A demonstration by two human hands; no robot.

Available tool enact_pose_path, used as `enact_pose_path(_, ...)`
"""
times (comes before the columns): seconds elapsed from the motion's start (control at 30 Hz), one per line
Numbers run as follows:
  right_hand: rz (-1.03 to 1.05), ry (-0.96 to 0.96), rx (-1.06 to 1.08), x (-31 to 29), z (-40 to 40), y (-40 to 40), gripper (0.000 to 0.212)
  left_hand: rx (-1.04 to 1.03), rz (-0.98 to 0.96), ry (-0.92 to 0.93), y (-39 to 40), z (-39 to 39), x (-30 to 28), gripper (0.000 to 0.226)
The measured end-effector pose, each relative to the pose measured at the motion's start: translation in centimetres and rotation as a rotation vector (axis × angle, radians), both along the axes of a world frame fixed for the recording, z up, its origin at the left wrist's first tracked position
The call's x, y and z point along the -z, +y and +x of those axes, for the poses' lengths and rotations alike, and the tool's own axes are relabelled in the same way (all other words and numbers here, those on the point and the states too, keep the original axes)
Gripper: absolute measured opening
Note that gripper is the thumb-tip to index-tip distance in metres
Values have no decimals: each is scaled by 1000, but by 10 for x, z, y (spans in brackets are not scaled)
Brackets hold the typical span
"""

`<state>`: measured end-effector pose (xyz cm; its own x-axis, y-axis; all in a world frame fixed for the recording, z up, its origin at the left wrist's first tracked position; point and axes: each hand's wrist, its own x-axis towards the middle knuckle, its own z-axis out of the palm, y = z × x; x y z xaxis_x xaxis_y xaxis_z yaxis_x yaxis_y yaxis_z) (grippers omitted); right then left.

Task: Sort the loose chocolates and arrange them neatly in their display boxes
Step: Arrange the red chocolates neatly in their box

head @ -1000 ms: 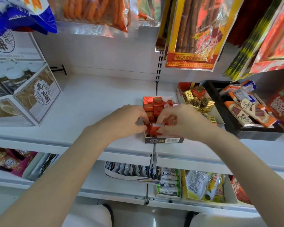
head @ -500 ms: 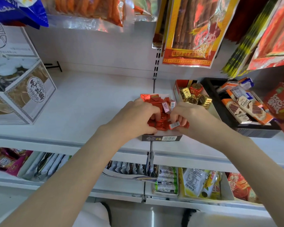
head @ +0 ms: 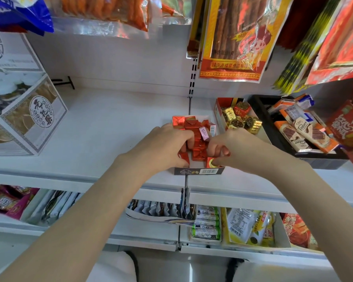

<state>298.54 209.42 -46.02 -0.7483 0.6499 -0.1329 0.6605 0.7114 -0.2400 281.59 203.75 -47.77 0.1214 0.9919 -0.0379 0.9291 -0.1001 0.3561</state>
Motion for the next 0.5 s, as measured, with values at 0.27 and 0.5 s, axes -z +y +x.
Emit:
enact_pose_path(0.27,-42,-68,56,-4,-10,-2,19,27,-56,-1,-2,-2,1,26)
enact_pose_path(0.5,-12,-84,74,-4,-11,-3,17,191,-144,172,-2,3,-4,48)
